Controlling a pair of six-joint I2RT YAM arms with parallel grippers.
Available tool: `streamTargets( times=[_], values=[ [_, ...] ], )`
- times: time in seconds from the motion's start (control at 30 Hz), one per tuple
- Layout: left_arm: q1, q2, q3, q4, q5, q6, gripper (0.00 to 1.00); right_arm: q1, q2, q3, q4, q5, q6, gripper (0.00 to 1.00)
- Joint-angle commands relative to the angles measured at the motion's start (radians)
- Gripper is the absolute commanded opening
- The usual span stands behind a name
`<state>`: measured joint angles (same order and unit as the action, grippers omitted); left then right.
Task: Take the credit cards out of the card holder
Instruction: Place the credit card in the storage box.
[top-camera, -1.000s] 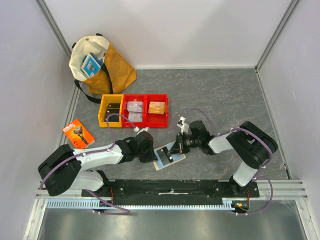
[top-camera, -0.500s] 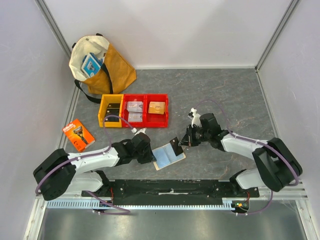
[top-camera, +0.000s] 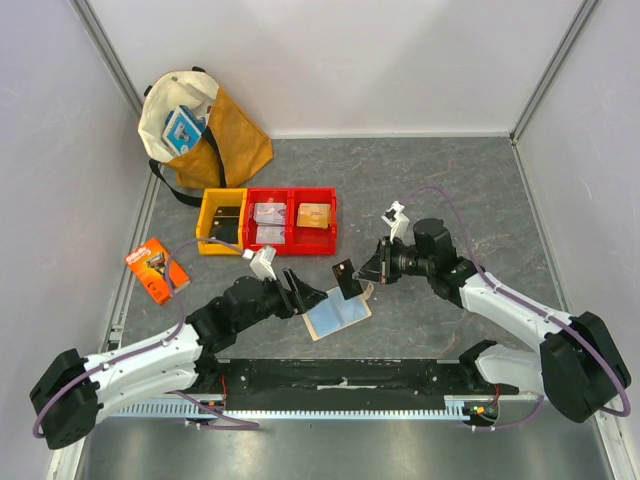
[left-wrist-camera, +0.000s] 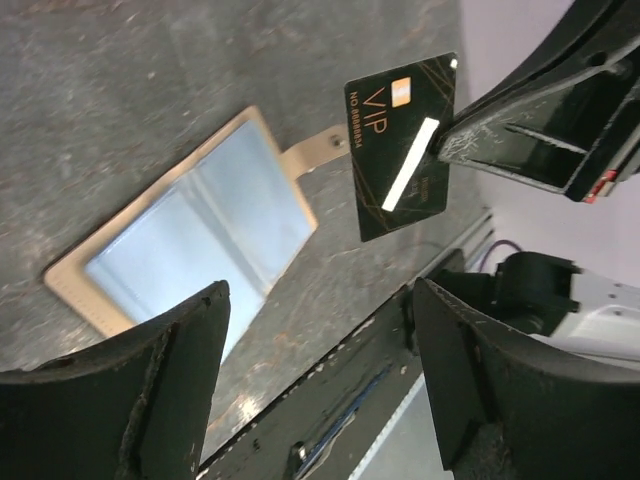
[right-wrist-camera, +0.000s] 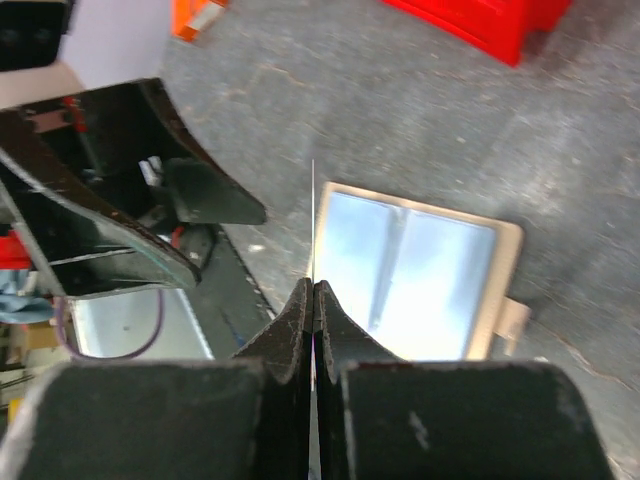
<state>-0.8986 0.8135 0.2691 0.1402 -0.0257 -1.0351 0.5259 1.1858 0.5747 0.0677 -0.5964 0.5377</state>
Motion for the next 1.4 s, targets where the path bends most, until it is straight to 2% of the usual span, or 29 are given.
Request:
streamTargets(
  times=[0.0,0.17,0.33,0.5,0.63,0.77,0.9,0.93,1.0,1.03,1.1,1.2,1.37],
  values=[
    [0.003,-0.059,-0.051,0.267,-0.020,0.001,0.80,-0.003,-0.051,0.021,0.153,-0.117,0.134,0.00],
    [0.001,-0.051,-0.080,0.461,-0.016,0.018,0.75,-0.003,-0.060,-0.010,0.314,-0.175,0.255,0.00],
    [0.003,-0.005,-0.073,0.581,-0.003,0.026,0.70,-0.003,-0.052,-0.042,0.443,-0.215,0.360,0.00],
    [0.003,0.052,-0.044,0.633,0.009,0.035,0.64,-0.001,-0.048,-0.065,0.520,-0.233,0.412,0.00],
    [0.001,0.091,-0.038,0.700,0.013,0.033,0.55,-0.001,-0.043,-0.072,0.527,-0.238,0.415,0.00],
    [0.001,0.108,-0.030,0.707,0.006,0.030,0.36,-0.001,-0.035,-0.075,0.538,-0.250,0.418,0.00],
    [0.003,0.105,-0.031,0.714,0.007,0.021,0.06,-0.003,-0.029,-0.079,0.538,-0.252,0.413,0.00],
    [0.004,0.102,-0.033,0.714,0.009,0.020,0.02,-0.003,-0.028,-0.081,0.538,-0.250,0.413,0.00],
    [0.004,0.095,-0.037,0.713,0.003,0.012,0.02,-0.001,-0.026,-0.082,0.538,-0.246,0.410,0.01],
    [0.004,0.089,-0.042,0.713,-0.006,0.004,0.02,-0.003,-0.029,-0.082,0.532,-0.237,0.410,0.06],
    [0.006,0.076,-0.056,0.707,-0.045,-0.016,0.02,-0.003,-0.038,-0.075,0.491,-0.208,0.384,0.25],
    [0.020,0.043,-0.082,0.684,-0.114,-0.063,0.02,-0.004,-0.075,-0.047,0.358,-0.136,0.309,0.47],
    [0.107,-0.040,-0.137,0.609,-0.198,-0.158,0.02,-0.015,-0.144,0.004,0.123,0.010,0.161,0.76]
  ],
)
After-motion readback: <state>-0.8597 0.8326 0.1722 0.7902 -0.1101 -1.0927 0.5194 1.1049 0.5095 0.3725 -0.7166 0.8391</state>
